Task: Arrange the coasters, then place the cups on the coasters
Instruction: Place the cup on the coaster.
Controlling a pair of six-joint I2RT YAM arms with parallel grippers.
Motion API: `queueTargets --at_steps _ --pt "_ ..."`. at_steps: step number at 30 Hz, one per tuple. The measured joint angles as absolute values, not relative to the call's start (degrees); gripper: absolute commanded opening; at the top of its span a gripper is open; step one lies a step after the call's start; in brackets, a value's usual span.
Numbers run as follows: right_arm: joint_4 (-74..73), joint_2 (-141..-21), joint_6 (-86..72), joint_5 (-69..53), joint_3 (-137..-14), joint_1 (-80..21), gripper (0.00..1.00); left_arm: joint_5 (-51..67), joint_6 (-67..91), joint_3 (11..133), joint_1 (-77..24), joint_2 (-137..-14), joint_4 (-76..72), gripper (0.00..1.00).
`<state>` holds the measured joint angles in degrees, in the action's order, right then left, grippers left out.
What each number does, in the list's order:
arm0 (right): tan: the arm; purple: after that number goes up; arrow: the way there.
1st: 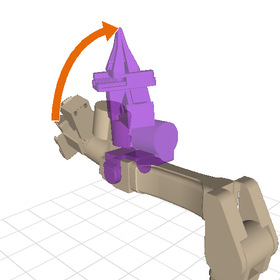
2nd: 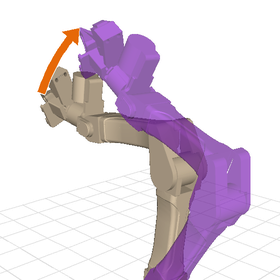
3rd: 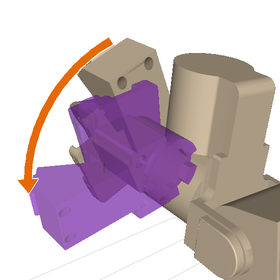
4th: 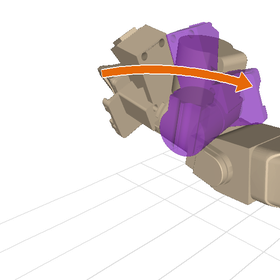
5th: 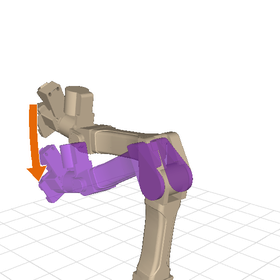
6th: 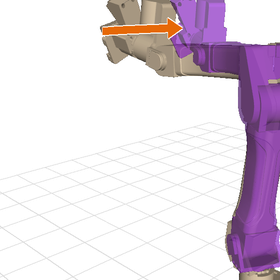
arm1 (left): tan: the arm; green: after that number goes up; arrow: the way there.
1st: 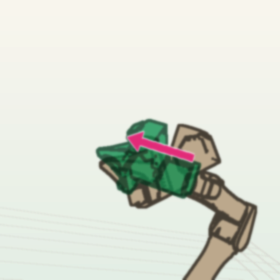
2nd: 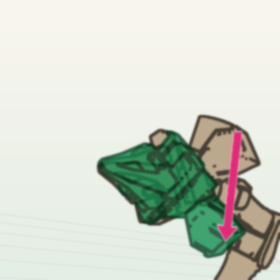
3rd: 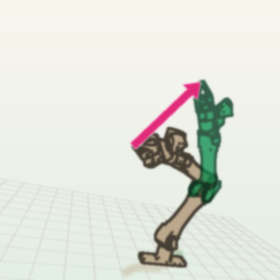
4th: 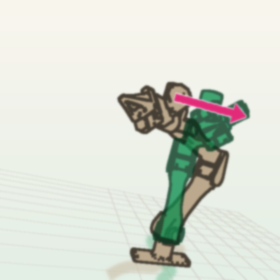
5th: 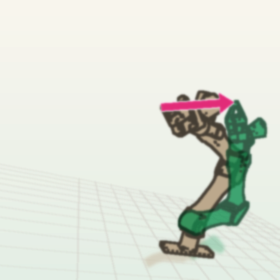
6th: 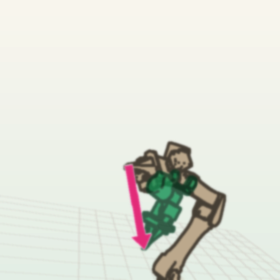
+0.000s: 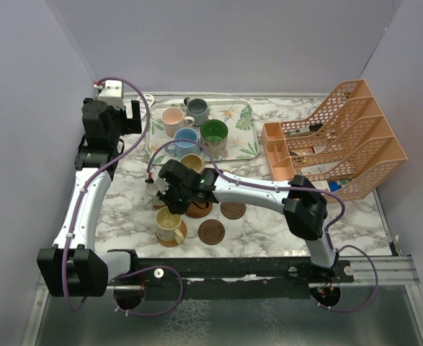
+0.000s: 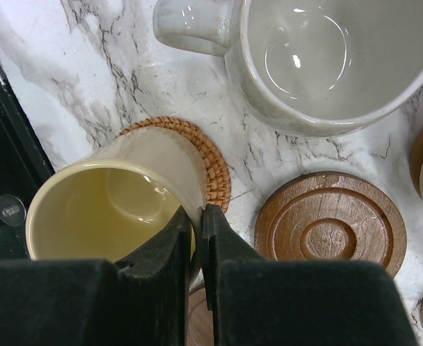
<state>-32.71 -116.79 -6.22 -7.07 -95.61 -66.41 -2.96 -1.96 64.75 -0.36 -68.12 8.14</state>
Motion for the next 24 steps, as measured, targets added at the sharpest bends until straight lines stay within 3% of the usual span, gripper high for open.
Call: queueTargets --at_steps 24 --pt "-33.2 -116.8 -4.2 -3.3 -97.0 -67.2 0.01 -1.5 -1.9 64.4 0.1 -67.6 7.7 0.99"
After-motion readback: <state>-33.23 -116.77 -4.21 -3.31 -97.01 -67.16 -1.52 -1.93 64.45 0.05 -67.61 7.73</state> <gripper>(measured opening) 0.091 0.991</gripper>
